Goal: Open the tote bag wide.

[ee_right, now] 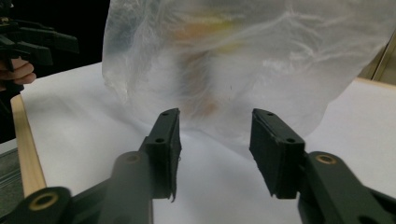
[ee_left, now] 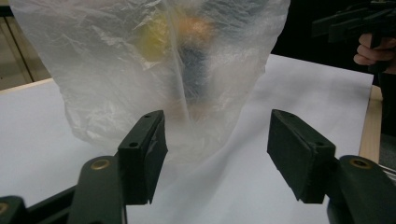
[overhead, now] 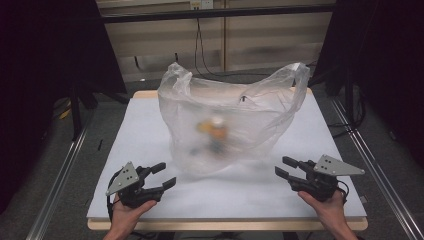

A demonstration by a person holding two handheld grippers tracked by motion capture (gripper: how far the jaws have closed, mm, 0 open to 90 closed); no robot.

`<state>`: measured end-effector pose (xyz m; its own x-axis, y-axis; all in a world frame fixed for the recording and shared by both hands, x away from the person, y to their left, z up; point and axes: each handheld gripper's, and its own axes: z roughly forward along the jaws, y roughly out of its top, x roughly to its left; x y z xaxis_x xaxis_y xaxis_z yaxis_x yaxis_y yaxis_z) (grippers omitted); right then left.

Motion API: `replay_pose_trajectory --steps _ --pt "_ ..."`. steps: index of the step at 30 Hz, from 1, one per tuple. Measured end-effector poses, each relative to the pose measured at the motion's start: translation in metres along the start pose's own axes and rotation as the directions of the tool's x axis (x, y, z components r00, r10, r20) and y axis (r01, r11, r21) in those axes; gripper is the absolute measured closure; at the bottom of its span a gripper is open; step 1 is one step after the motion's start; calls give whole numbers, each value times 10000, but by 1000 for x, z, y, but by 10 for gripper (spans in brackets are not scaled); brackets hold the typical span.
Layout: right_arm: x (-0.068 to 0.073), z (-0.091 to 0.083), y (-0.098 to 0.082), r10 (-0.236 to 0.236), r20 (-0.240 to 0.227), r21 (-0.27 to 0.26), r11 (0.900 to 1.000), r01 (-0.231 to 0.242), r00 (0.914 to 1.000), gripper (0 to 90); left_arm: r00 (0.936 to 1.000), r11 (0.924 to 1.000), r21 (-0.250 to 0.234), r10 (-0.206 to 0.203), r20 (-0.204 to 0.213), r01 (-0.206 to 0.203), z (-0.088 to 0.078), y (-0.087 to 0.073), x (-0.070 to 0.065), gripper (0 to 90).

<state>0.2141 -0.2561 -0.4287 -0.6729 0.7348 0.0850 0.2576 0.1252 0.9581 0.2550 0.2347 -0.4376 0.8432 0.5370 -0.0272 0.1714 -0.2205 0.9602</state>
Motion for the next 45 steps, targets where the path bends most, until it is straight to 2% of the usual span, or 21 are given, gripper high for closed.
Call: replay_pose_trajectory --steps 1,3,4,5,8,10,11,12,13,14,15,17,19,23,24,29,32,36,41,44,45 --pt "0 2 3 21 -99 37 10000 -21 9999 625 9998 10000 84 15 201 -16 2 4 1 475" --pt "0 4 6 97 -260 22 10000 -96 9996 655 9997 10000 34 36 236 -37 2 5 0 491" --pt "1 5 8 155 -295 116 9998 -152 9994 677 9980 9996 275 30 634 -48 3 9 1 518" --pt "2 6 10 149 -351 117 9998 -145 9993 702 9957 9991 298 -326 873 301 4 11 0 531" --pt "5 10 15 209 -517 220 9996 -198 9984 748 9916 9978 515 -486 1200 427 7 16 1 584" --pt "7 11 19 214 -643 235 9995 -199 9977 781 9904 9971 586 -561 1261 490 8 18 1 647" --pt "8 12 21 239 -685 185 9996 -227 9974 800 9869 9966 536 -690 1459 618 10 22 2 670" --pt "8 12 21 239 -685 185 9996 -227 9974 800 9869 9966 536 -690 1459 618 10 22 2 692" --pt "8 15 26 396 -746 176 9991 -384 9964 826 9841 9971 442 -682 1641 617 13 26 3 723" --pt "8 15 26 396 -746 176 9991 -384 9964 826 9841 9971 442 -682 1641 617 13 26 3 742" --pt "7 17 31 587 -924 80 9983 -583 9940 868 9842 9975 503 -567 1676 489 15 29 3 769" --pt "6 19 37 443 -1112 59 9990 -439 9928 896 9816 9970 543 -644 1800 554 18 31 4 819" --pt "7 21 42 463 -1284 73 9989 -458 9906 900 9818 9971 600 -560 1813 458 19 32 5 865" --pt "7 27 51 384 -1462 -33 9992 -393 9885 900 9821 9980 402 -548 1801 483 22 38 6 882" --pt "8 30 57 375 -1505 -66 9992 -389 9879 900 9818 9988 377 -384 1858 319 24 44 7 890" --pt "11 35 74 208 -1676 -336 9991 -267 9856 900 9796 9995 203 -280 1991 244 28 56 6 900" --pt "12 37 82 74 -1802 -427 9990 -153 9836 900 9775 9987 74 -511 2045 506 32 63 8 900" --pt "12 41 89 35 -1944 -449 9989 -125 9809 900 9805 9996 19 -277 1947 279 37 70 9 900" --pt "13 41 102 -102 -2030 -654 9979 -32 9791 900 9801 9998 -94 -144 1981 166 38 79 10 900" --pt "13 40 111 -244 -2026 -858 9963 71 9790 900 9792 9992 -328 -146 2024 217 37 86 12 900" --pt "14 40 116 -281 -2002 -904 9959 101 9793 900 9768 9988 -381 -231 2129 320 36 88 11 900"
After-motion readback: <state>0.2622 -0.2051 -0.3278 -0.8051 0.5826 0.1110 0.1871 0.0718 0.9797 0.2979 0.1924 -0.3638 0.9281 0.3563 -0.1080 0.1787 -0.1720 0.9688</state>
